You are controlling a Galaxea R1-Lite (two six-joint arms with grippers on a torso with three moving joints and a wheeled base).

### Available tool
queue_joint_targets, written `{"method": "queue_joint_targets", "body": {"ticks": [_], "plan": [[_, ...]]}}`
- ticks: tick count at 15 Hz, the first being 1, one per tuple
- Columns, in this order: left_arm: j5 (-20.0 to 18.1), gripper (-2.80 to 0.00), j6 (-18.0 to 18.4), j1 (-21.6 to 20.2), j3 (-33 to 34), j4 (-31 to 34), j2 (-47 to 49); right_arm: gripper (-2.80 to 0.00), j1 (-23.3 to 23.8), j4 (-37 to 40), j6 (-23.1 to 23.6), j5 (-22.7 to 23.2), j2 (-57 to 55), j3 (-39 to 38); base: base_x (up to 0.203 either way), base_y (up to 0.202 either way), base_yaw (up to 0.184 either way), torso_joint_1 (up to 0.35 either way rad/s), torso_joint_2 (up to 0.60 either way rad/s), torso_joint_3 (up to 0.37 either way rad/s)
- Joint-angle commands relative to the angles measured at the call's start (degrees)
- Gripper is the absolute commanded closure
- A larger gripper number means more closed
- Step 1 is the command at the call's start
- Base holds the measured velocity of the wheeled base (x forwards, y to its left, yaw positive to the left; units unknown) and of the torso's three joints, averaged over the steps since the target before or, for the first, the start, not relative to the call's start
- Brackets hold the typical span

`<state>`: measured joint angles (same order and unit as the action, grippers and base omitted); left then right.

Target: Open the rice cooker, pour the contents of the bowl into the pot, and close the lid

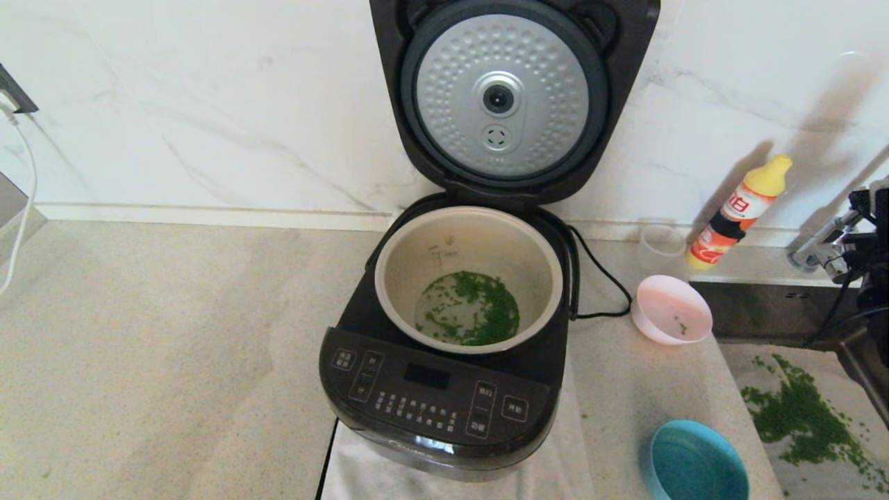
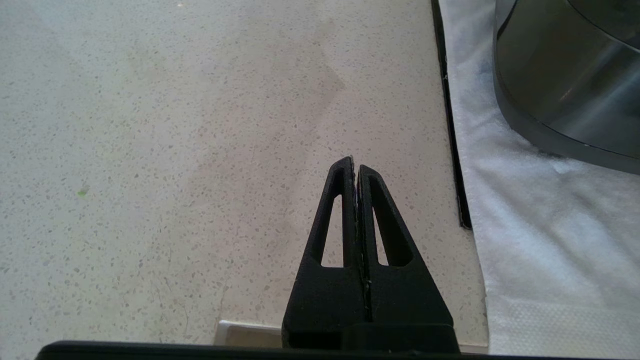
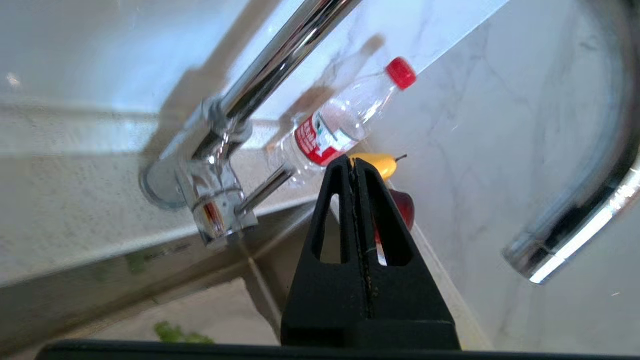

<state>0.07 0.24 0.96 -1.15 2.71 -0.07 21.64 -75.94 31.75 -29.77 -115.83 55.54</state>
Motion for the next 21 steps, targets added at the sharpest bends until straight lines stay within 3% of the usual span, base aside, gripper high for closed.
{"method": "queue_joint_targets", "body": {"ticks": [1,9,21], "plan": [[0.0,0.0,0.0,0.0,0.0,0.0,0.1,0.0,0.1,-0.4,1.2,-0.2,-1.8,0.5,0.0,0.0,0.0,0.0,0.0,0.0],[0.0,0.0,0.0,0.0,-0.1,0.0,0.1,0.0,0.6,5.7,6.5,-0.8,0.7,-1.0,0.0,0.0,0.0,0.0,0.0,0.0],[0.0,0.0,0.0,0.0,0.0,0.0,0.1,0.0,0.6,7.3,6.0,-3.4,0.4,-2.9,0.0,0.0,0.0,0.0,0.0,0.0]]}}
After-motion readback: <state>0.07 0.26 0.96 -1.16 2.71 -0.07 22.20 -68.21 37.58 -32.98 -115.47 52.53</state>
